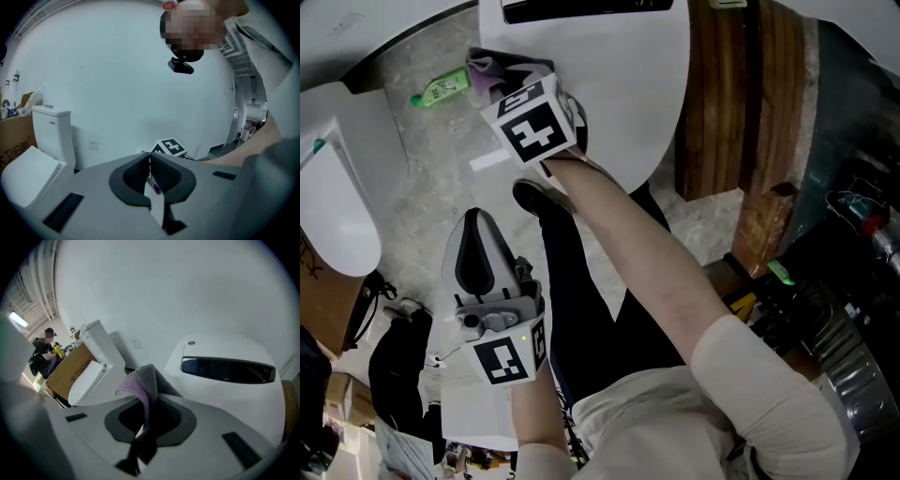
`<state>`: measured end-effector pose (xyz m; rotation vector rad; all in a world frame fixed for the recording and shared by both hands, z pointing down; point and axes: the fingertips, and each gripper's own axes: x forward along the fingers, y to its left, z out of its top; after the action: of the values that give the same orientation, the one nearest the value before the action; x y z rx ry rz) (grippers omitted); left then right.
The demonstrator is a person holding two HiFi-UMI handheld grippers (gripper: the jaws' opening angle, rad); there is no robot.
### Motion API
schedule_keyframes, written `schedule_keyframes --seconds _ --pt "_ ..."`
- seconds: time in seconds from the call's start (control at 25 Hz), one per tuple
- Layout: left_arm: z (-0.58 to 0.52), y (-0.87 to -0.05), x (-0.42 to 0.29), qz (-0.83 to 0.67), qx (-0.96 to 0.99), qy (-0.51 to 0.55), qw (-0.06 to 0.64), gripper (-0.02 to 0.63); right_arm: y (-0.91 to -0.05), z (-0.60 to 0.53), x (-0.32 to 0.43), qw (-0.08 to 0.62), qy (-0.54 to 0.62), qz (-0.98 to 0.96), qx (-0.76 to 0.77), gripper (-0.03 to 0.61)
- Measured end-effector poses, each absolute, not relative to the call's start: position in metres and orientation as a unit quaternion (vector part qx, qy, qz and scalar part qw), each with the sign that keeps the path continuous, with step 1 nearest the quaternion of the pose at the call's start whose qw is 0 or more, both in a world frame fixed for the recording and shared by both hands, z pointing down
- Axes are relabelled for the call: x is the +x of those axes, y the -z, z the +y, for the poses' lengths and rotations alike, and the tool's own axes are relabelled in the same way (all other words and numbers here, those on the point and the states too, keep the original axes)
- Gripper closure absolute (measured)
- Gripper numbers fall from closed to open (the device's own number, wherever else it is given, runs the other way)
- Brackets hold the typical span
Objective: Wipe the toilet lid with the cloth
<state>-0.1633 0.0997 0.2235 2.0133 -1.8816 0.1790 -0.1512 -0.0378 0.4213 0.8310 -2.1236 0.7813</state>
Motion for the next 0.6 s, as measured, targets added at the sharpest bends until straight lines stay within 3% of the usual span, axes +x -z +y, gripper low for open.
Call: schedule_keyframes --seconds 0.32,0.6 --pt "0.073 -0.219 -0.102 -0.645 0.74 -0.057 0.183 0.598 -0.379 -0.052 -0.018 0.313 -0.287 -0.805 0.414 0.523" --pt "0.063 -0.214 -0.051 -0.609 0.772 -0.054 0.176 0.598 -0.386 -0.05 0.136 0.382 -0.256 -0.735 0.498 0.523"
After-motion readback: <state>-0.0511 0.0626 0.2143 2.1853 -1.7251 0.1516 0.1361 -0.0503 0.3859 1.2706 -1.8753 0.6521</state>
